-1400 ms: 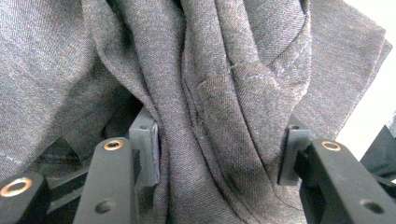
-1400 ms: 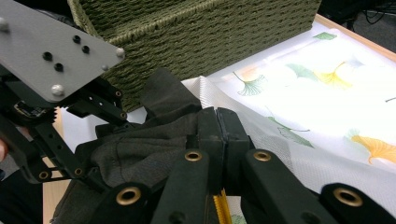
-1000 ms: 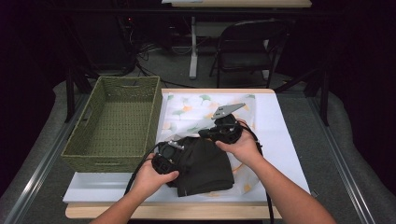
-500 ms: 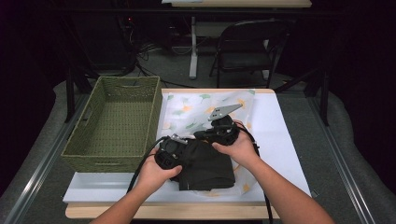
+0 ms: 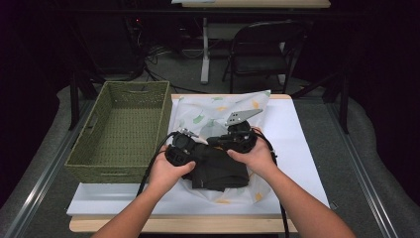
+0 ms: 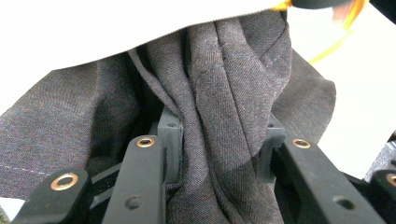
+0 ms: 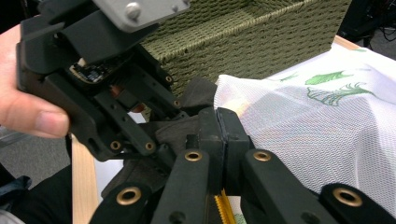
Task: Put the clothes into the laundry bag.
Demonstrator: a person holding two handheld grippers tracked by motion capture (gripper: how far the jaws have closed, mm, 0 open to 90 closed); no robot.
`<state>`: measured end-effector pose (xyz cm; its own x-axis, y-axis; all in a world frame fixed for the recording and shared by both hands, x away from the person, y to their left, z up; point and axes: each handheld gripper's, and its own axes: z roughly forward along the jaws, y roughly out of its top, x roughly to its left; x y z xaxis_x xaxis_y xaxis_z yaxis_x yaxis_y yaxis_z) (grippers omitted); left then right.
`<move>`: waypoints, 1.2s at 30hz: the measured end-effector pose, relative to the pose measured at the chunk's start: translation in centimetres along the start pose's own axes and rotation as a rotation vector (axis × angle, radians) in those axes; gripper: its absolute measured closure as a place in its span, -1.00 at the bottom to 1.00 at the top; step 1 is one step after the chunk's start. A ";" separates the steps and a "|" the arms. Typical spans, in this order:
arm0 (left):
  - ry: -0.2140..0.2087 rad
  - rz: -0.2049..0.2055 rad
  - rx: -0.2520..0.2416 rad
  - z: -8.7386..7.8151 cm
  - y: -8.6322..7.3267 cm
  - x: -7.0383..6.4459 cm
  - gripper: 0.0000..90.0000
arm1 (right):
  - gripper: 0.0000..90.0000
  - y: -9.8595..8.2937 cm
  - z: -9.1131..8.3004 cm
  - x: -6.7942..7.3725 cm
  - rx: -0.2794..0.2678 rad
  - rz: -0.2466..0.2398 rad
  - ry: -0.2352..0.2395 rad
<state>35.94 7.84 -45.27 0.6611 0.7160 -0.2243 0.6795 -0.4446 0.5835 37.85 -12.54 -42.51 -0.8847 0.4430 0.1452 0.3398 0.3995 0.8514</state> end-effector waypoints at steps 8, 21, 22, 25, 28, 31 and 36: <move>-0.008 -0.065 -0.013 2.7 -0.6 1.5 0.33 | 0.99 -0.6 0.7 0.1 0.026 0.000 -0.004; -0.006 -0.049 0.026 3.9 -1.5 1.9 0.04 | 0.99 -1.8 0.7 0.0 0.035 0.028 -0.025; -0.010 -0.049 0.025 3.9 -1.6 1.9 0.02 | 0.99 -1.9 0.7 0.1 0.033 0.029 -0.030; -0.012 -0.036 0.026 3.9 -1.6 1.9 -0.04 | 0.99 -2.2 0.5 0.1 0.025 0.047 -0.025; -0.015 -0.039 0.019 3.7 -1.5 1.7 -0.13 | 0.99 -2.4 0.4 0.3 0.031 0.038 -0.047; -0.011 -0.030 0.020 3.5 -1.5 1.4 -0.17 | 0.99 -2.4 0.3 0.5 0.029 0.029 -0.064; 0.000 -0.011 0.020 2.6 -1.5 1.0 -0.25 | 0.99 -2.5 0.1 0.5 0.021 0.027 -0.072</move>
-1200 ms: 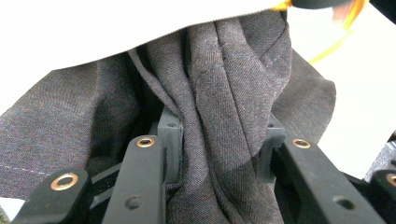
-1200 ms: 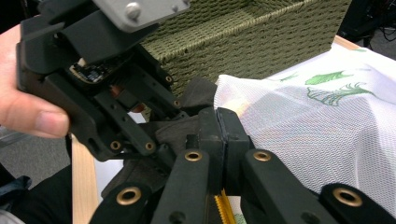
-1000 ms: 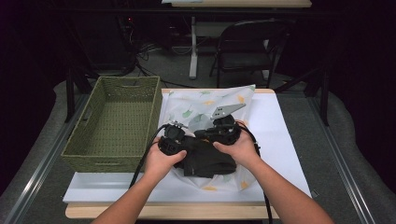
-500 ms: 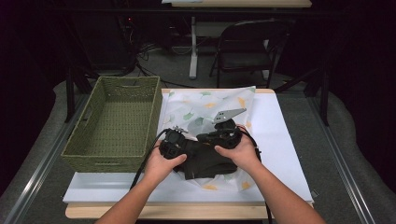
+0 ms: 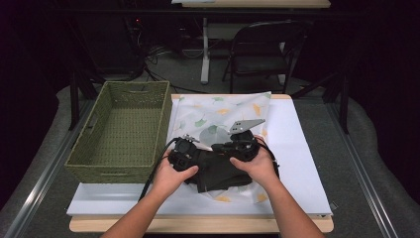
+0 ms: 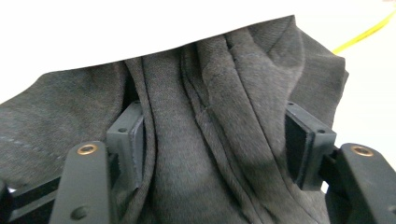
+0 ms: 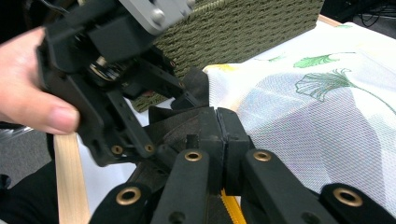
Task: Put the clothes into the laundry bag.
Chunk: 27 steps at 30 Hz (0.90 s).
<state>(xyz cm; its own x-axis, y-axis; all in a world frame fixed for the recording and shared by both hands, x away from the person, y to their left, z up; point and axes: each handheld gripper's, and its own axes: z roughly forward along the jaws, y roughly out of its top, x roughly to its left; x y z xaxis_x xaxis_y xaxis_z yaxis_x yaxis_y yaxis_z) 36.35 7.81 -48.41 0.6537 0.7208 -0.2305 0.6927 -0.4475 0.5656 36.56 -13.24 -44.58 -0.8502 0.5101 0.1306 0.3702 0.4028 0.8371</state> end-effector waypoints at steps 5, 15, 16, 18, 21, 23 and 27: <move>-0.021 0.019 0.007 -1.4 -0.3 -0.1 -0.37 | 0.99 0.0 0.0 0.0 0.007 -0.003 -0.007; -0.026 0.004 0.033 -1.5 -1.7 -0.2 -0.44 | 0.99 -0.1 0.0 0.0 0.001 0.006 -0.011; -0.028 0.004 0.040 -1.3 -1.8 -0.1 -0.43 | 0.99 -0.1 0.0 -0.1 -0.004 0.010 -0.011; -0.026 0.009 0.049 -0.9 -2.0 -0.2 -0.43 | 0.99 -0.2 -0.1 -0.2 -0.007 0.015 -0.009; -0.024 0.012 0.056 -0.6 -2.2 -0.3 -0.43 | 0.99 -0.4 -0.2 -0.3 -0.012 0.025 -0.009; -0.023 0.019 0.060 -0.4 -2.4 -0.5 -0.43 | 0.99 -0.4 -0.3 -0.3 -0.017 0.025 -0.010; 0.007 0.049 0.089 0.2 -2.6 -0.7 -0.29 | 0.99 -0.4 -0.3 -0.3 -0.018 0.027 -0.005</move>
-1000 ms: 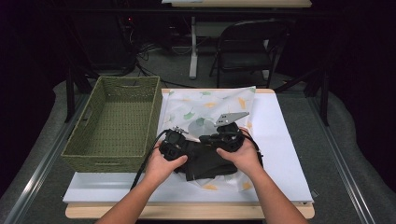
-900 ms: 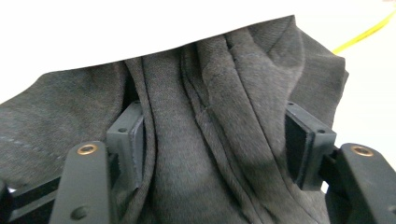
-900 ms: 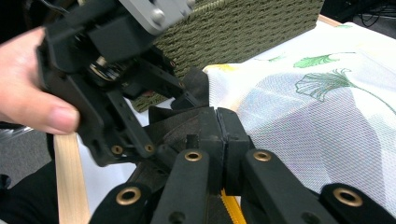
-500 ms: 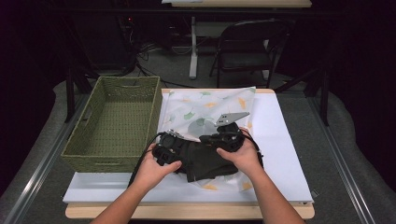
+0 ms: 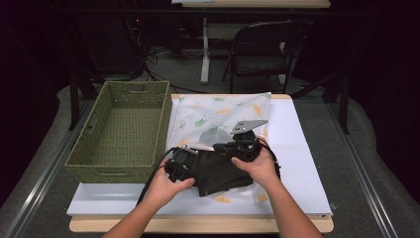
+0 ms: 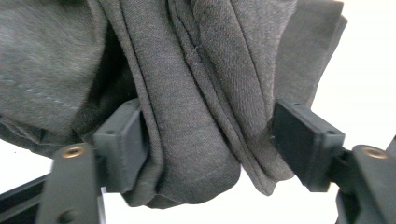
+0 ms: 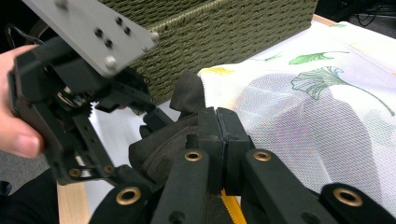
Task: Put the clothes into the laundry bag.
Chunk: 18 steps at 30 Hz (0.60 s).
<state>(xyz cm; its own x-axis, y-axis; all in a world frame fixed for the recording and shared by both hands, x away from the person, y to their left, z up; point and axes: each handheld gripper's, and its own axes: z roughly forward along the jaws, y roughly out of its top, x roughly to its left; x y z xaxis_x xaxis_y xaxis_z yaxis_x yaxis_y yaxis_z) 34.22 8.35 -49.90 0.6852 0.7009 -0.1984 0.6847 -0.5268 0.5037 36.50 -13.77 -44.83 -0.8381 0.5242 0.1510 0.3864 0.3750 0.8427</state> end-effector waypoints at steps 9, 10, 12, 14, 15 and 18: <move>0.008 -0.010 0.000 0.6 -0.2 0.3 -0.08 | 0.99 -0.2 0.0 0.1 0.004 0.000 -0.001; 0.008 -0.010 0.000 0.6 -0.2 0.3 -0.08 | 0.99 -0.2 0.0 0.1 0.004 0.000 -0.002; 0.008 -0.010 0.000 0.6 -0.2 0.3 -0.08 | 0.99 -0.2 0.0 0.1 0.004 0.000 -0.002; 0.012 -0.016 -0.030 0.8 -0.6 0.4 -0.08 | 0.99 -0.2 0.0 0.1 0.004 0.000 -0.002; 0.012 -0.016 -0.030 0.8 -0.6 0.4 -0.03 | 0.99 -0.2 0.0 0.1 0.004 0.000 -0.002; 0.011 -0.003 -0.038 0.9 -0.6 0.4 -0.03 | 0.99 -0.3 0.1 0.3 0.010 -0.006 -0.003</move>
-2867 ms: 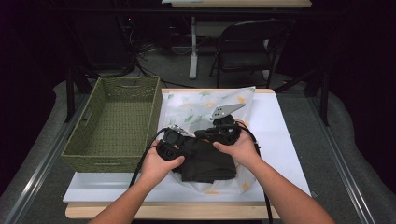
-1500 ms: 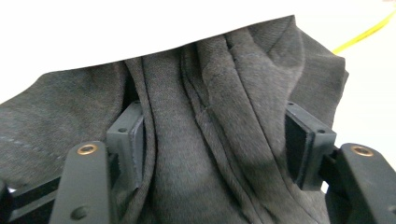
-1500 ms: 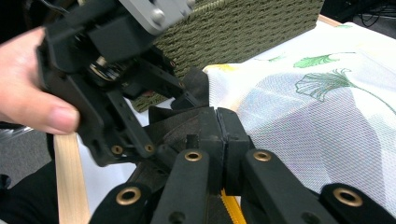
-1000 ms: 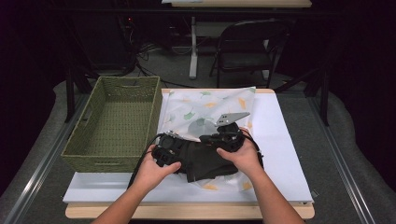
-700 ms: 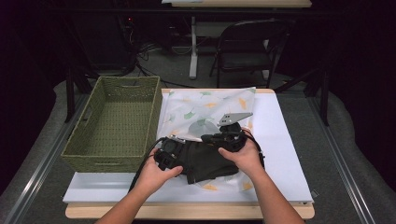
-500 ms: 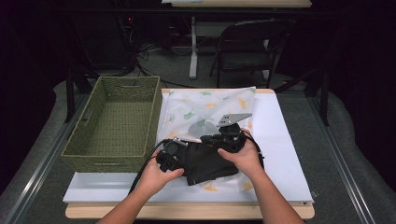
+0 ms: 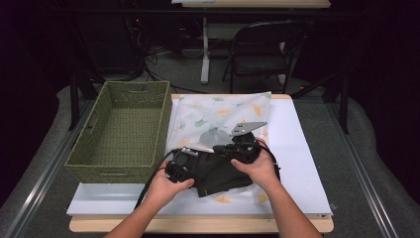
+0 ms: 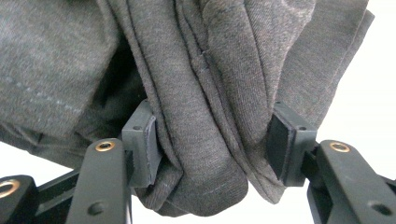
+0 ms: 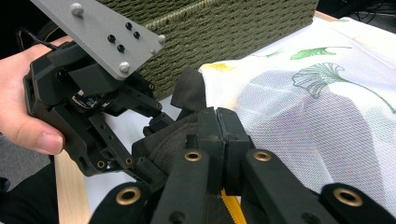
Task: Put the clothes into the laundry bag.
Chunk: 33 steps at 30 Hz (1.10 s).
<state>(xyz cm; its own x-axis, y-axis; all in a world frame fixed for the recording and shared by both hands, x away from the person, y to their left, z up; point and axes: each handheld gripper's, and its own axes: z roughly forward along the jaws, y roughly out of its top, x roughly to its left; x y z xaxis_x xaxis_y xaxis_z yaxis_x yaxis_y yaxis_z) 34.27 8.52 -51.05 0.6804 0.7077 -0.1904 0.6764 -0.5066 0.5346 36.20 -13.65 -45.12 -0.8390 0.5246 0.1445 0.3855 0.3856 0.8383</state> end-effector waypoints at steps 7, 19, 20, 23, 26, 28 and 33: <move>0.000 -0.013 0.003 0.2 0.2 0.2 0.08 | 0.99 -0.1 0.1 0.0 0.003 0.003 -0.001; -0.029 -0.052 -0.049 -1.0 0.8 0.0 0.45 | 0.99 0.0 -0.1 0.3 -0.005 -0.005 0.000; -0.031 -0.047 -0.050 -1.2 1.1 0.0 0.45 | 0.99 0.0 -0.2 0.3 -0.009 -0.006 0.003; -0.042 -0.056 -0.070 -1.7 1.9 -0.2 0.47 | 0.99 0.2 -0.4 0.4 -0.018 -0.012 0.003; -0.036 -0.052 -0.090 -2.0 2.8 -0.6 0.47 | 0.99 0.4 -0.7 0.6 -0.036 -0.011 0.008; -0.038 -0.050 -0.094 -1.9 3.3 -0.8 0.47 | 0.99 0.5 -0.9 0.7 -0.044 -0.013 0.007; -0.031 -0.062 -0.116 -1.7 4.3 -0.8 0.48 | 0.99 0.6 -1.1 0.8 -0.048 -0.016 0.018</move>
<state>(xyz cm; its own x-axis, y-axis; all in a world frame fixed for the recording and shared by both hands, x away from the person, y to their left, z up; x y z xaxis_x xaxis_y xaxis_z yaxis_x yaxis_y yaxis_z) 36.16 6.61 -47.14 0.6480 0.7194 -0.2502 0.6814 -0.4008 0.6124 35.33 -13.82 -43.95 -0.8522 0.5042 0.1398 0.3530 0.3567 0.8650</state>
